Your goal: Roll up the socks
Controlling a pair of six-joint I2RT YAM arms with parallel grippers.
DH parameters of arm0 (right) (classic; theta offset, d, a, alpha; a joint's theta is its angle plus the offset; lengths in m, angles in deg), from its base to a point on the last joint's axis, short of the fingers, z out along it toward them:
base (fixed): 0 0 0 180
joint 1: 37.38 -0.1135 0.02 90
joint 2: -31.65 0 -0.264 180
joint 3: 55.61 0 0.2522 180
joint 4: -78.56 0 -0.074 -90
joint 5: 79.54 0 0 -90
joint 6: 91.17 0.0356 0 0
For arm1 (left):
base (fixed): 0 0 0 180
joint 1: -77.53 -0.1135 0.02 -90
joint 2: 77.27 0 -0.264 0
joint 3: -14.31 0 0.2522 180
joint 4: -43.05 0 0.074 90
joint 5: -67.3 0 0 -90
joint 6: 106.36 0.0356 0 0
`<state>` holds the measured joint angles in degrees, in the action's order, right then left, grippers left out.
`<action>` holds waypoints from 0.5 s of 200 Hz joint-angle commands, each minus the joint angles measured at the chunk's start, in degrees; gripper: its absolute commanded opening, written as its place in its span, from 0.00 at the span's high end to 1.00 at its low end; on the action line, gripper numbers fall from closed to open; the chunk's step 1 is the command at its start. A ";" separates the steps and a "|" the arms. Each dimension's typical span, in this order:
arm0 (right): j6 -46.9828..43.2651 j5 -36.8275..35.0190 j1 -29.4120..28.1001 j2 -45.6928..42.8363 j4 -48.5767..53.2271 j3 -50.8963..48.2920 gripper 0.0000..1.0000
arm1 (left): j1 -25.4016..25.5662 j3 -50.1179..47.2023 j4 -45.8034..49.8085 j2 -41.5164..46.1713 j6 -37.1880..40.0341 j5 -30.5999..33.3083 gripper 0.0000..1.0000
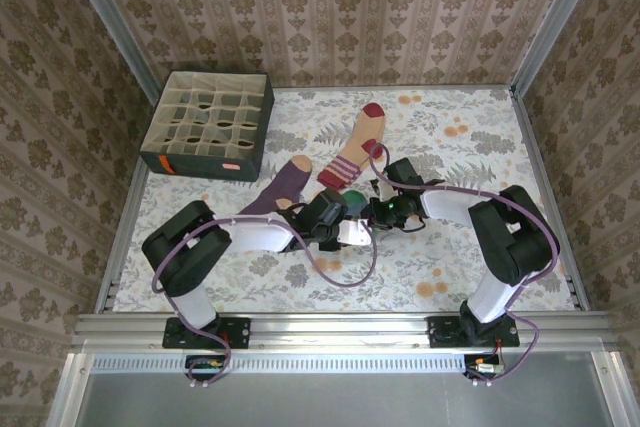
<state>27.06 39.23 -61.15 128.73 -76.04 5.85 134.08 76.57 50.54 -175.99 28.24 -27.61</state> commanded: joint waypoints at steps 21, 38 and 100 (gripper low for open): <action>-1.78 2.28 2.74 -2.07 7.41 -4.50 0.69 | -1.77 3.71 14.19 -6.32 -3.97 -6.47 0.84; -0.62 5.77 5.60 -5.69 4.95 -6.32 0.59 | -3.66 5.64 18.43 -7.46 -6.30 -12.11 0.86; -1.98 3.60 6.63 -20.44 2.47 -10.60 0.49 | -8.61 19.25 39.72 -15.97 -14.00 -33.03 0.91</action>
<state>25.75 43.13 -54.39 113.23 -73.94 -2.13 125.84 94.33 71.55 -185.86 19.78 -50.58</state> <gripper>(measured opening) 0.501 0.159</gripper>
